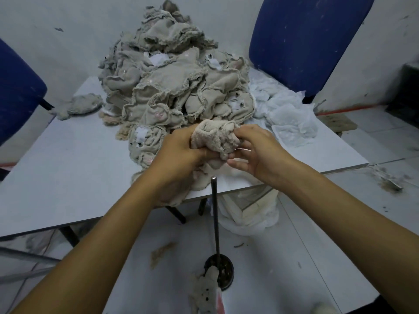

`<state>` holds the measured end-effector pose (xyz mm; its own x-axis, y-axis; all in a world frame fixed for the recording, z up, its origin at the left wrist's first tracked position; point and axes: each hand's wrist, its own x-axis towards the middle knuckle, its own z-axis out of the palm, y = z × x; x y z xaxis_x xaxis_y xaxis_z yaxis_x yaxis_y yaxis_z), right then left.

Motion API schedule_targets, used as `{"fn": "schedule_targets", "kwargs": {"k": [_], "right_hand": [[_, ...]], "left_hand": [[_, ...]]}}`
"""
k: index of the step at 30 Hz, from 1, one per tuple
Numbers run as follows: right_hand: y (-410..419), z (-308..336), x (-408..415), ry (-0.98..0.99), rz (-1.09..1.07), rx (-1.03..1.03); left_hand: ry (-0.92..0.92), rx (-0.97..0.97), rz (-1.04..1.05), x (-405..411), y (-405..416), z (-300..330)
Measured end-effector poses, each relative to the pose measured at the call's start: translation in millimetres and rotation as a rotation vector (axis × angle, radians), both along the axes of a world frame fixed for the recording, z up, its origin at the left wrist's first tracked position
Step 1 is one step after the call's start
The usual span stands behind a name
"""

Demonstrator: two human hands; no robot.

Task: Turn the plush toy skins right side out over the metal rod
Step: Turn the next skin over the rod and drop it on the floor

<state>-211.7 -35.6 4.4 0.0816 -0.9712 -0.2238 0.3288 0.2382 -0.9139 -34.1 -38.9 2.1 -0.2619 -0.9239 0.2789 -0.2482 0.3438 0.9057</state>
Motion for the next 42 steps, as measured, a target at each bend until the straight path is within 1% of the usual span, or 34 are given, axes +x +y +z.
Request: {"fn": "schedule_targets", "kwargs": {"k": [2, 3, 4, 6, 7, 9, 10, 12, 15, 19, 22, 24, 26, 29, 31, 33, 35, 37, 38, 39, 40, 41, 42], "right_hand": [[-1, -3, -3, 0.041, -0.042, -0.126], [1, -4, -5, 0.105, -0.057, -0.234], [3, -6, -5, 0.228, -0.082, -0.373], [5, -9, -6, 0.618, -0.154, -0.691], [5, -12, -5, 0.778, -0.184, -0.823], [5, -16, -2, 0.947, -0.236, -0.962], [5, -18, -2, 0.996, -0.262, -1.001], [3, -22, -3, 1.040, -0.299, -1.006], [2, -23, -8, 0.998, -0.295, -0.983], [2, -23, -10, 0.933, -0.188, -0.996], [1, -23, -13, 1.074, -0.110, -1.005], [1, -23, -14, 1.113, -0.121, -0.995], [3, -21, -14, 1.035, -0.142, -0.947], [4, -13, -11, 0.764, -0.139, -0.740], [1, -6, -13, 0.522, -0.198, -0.553], [-4, 4, -21, 0.250, -0.318, -0.377], [-10, 14, -34, -0.005, -0.459, -0.251], [-15, 19, -46, -0.085, -0.544, -0.215], [-16, 19, -48, -0.110, -0.555, -0.202], [-16, 16, -47, -0.136, -0.541, -0.161], [-15, 12, -43, -0.150, -0.495, -0.096], [-14, 7, -38, -0.144, -0.414, -0.027], [-11, 2, -33, -0.127, -0.312, 0.032]], "left_hand": [[0.034, 0.040, 0.045, 0, -2, -2], [0.067, 0.076, 0.075, 0, -3, -4], [0.109, 0.113, 0.106, 1, -4, -6], [0.173, 0.170, 0.143, 2, -6, -10], [0.188, 0.192, 0.141, 2, -7, -12], [0.213, 0.251, 0.109, 0, -7, -16], [0.238, 0.289, 0.093, -2, -7, -18], [0.285, 0.356, 0.088, -4, -7, -21], [0.295, 0.374, 0.110, -4, -9, -22], [0.301, 0.363, 0.128, -1, -9, -23], [0.312, 0.364, 0.139, -1, -9, -23], [0.307, 0.354, 0.131, -1, -9, -23], [0.299, 0.360, 0.108, -2, -8, -24], [0.270, 0.345, 0.098, -1, -11, -25], [0.223, 0.271, 0.160, 3, -13, -22], [0.180, 0.203, 0.242, 12, -19, -22], [0.042, 0.113, 0.361, 24, -26, -21], [-0.039, 0.023, 0.382, 28, -26, -17], [-0.028, -0.007, 0.369, 25, -24, -16], [0.043, -0.018, 0.362, 20, -21, -16], [0.153, 0.002, 0.349, 12, -16, -14], [0.226, -0.004, 0.350, 8, -12, -15], [0.189, -0.067, 0.370, 6, -9, -15]]}}
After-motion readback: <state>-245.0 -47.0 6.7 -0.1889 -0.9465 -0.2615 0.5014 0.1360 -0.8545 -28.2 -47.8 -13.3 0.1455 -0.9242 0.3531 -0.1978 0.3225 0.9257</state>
